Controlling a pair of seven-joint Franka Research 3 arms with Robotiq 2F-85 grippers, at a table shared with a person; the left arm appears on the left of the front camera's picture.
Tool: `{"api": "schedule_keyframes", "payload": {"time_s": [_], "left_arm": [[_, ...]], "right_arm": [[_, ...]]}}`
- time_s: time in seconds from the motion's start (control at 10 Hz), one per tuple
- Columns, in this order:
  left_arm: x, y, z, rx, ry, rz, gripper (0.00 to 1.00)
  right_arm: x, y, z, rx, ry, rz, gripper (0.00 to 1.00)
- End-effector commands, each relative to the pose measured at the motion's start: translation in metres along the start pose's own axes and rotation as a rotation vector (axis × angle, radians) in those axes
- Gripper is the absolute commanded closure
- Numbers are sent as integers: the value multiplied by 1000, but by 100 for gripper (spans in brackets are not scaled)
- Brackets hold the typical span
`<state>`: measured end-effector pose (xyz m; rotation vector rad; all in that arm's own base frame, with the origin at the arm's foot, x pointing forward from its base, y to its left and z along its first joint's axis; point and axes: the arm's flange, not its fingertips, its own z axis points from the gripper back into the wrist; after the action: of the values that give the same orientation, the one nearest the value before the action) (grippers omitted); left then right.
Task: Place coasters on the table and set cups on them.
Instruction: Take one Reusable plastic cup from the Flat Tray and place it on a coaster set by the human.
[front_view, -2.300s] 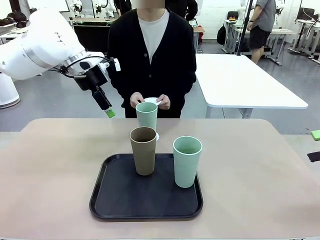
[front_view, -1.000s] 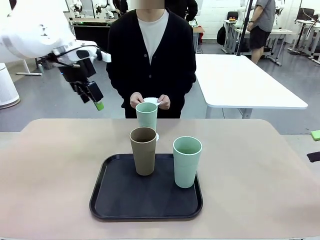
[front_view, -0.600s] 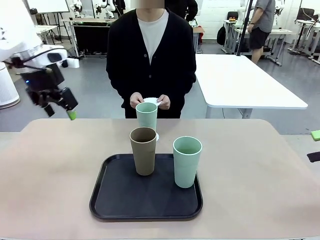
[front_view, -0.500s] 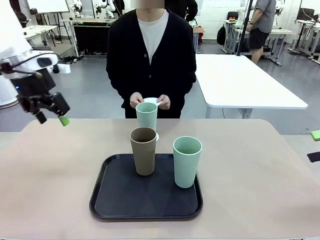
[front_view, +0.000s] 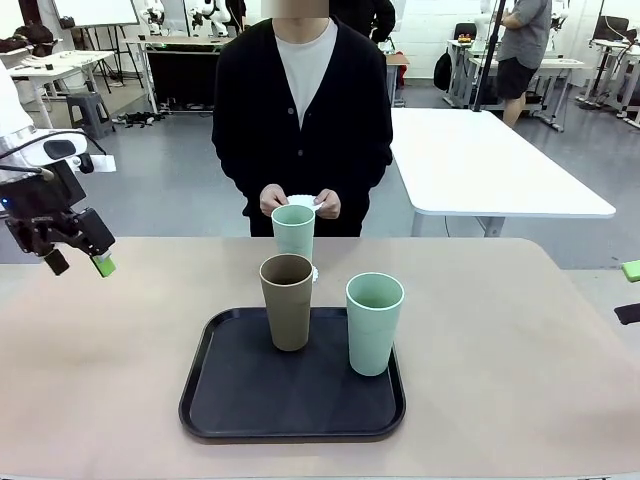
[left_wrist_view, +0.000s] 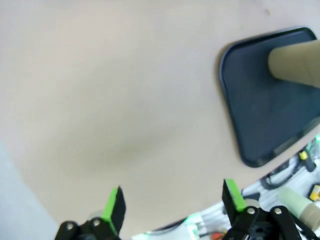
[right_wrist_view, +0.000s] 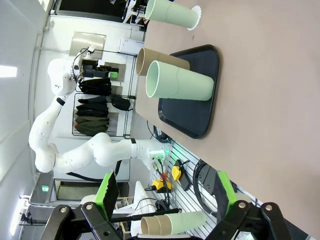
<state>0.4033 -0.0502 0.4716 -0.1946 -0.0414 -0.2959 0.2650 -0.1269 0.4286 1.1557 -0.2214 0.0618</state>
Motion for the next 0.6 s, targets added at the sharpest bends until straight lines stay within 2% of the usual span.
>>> {"api": "schedule_keyframes", "payload": {"time_s": [0.0,0.1,0.2,0.5], "left_arm": [[-1,1,-2,-1,4,1,0],[-3,17,6,-291,-87,-97,0],[-13,32,16,-467,-163,-131,0],[-53,82,45,-760,-353,-151,0]], "right_arm": [[0,0,-1,12,-3,6,0],[0,0,-1,12,-3,6,0],[0,0,-1,12,-3,6,0],[0,0,-1,12,-3,6,0]]}}
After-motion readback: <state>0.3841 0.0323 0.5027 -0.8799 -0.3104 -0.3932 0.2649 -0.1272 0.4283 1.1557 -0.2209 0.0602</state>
